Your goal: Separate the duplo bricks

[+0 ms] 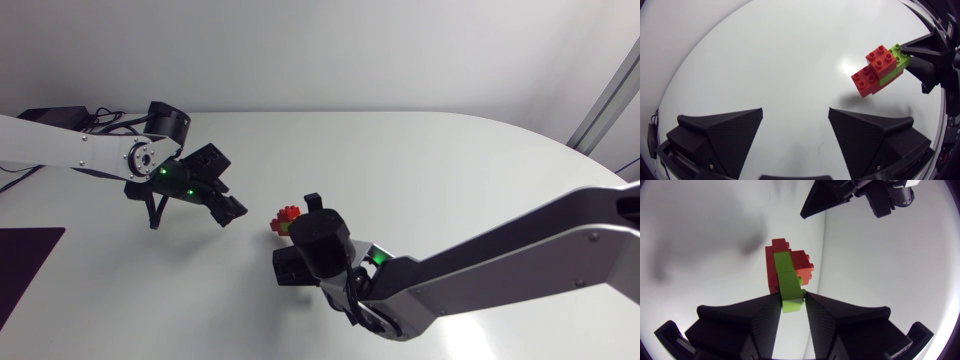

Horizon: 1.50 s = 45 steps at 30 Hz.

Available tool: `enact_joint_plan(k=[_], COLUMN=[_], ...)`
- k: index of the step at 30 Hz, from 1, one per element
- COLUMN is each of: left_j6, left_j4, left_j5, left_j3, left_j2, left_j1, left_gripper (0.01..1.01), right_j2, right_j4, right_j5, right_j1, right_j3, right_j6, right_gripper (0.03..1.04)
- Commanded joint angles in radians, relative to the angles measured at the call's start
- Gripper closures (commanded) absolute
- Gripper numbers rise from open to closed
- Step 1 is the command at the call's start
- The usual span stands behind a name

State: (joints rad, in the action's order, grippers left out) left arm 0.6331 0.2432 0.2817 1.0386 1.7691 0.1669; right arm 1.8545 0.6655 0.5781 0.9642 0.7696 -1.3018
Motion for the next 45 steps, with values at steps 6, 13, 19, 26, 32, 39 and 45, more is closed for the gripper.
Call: enact_joint_plan(k=[6, 13, 19, 26, 32, 39, 45], left_j6=[-0.015, -0.015, -0.018, -0.021, -0.009, 0.054, 0.16], left_j4=[0.016, 0.018, 0.018, 0.027, 0.045, 0.093, 0.142], left_j5=[0.01, 0.01, 0.01, 0.01, 0.017, 0.04, 0.129], left_j3=[-0.022, -0.025, -0.02, -0.012, -0.008, -0.011, -0.028], left_j2=[-0.03, -0.042, -0.043, -0.045, -0.036, -0.04, -0.054], left_j1=[0.011, 0.011, 0.023, 0.039, 0.08, 0.125, 0.112], left_gripper=[0.113, 0.113, 0.113, 0.113, 0.111, 0.111, 0.11], right_j2=[0.04, 0.009, -0.06, -0.255, -0.331, -0.178, 0.011], right_j4=[-0.006, -0.055, -0.149, -0.461, -0.943, -1.101, -1.25], right_j5=[0.026, 0.049, 0.058, 0.026, -0.27, -0.518, -0.639], right_j1=[0.008, 0.025, 0.027, 0.007, -0.12, -0.208, -0.234], right_j3=[-0.004, -0.032, -0.07, -0.066, 0.168, 0.359, 0.573], right_j6=[-0.134, -0.154, -0.076, 0.119, 0.5, 0.751, 0.911], right_gripper=[0.68, 0.66, 0.53, 0.07, 0.07, 0.07, 0.07])
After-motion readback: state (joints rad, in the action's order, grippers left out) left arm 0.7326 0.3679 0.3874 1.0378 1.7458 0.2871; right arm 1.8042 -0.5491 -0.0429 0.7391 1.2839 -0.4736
